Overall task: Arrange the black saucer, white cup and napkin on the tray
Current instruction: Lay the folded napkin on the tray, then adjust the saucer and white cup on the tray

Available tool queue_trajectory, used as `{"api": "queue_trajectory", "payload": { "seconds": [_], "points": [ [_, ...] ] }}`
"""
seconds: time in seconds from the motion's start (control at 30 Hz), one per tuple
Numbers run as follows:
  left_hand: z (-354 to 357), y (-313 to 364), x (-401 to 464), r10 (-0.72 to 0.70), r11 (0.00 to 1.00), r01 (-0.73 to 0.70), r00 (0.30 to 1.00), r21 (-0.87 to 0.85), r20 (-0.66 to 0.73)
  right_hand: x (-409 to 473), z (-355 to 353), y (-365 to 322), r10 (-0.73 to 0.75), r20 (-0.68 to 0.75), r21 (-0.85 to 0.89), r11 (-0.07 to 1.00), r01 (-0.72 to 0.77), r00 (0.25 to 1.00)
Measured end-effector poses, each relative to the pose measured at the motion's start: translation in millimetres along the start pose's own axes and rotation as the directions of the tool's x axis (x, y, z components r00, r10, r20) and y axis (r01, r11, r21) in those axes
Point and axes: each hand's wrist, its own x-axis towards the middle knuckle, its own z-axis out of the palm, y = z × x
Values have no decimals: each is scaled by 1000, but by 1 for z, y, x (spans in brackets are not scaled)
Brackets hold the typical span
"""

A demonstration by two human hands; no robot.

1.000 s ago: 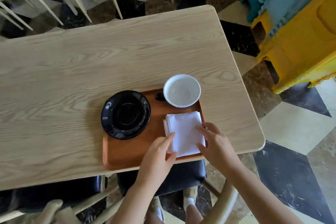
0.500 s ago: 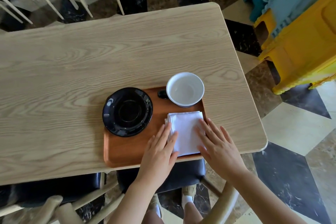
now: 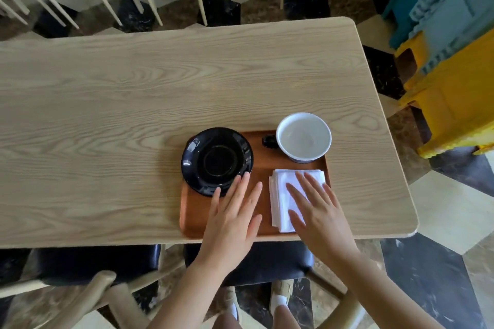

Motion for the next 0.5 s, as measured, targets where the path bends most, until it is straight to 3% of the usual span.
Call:
{"api": "queue_trajectory", "payload": {
  "seconds": [0.2,0.5],
  "points": [
    [-10,-56,-18,-159,980,149,985,133,67,36,9,-54,-164,61,-61,984,167,985],
    [-16,-75,-28,-126,985,113,988,130,94,40,17,-71,-159,124,-82,982,170,979]
  ]
}}
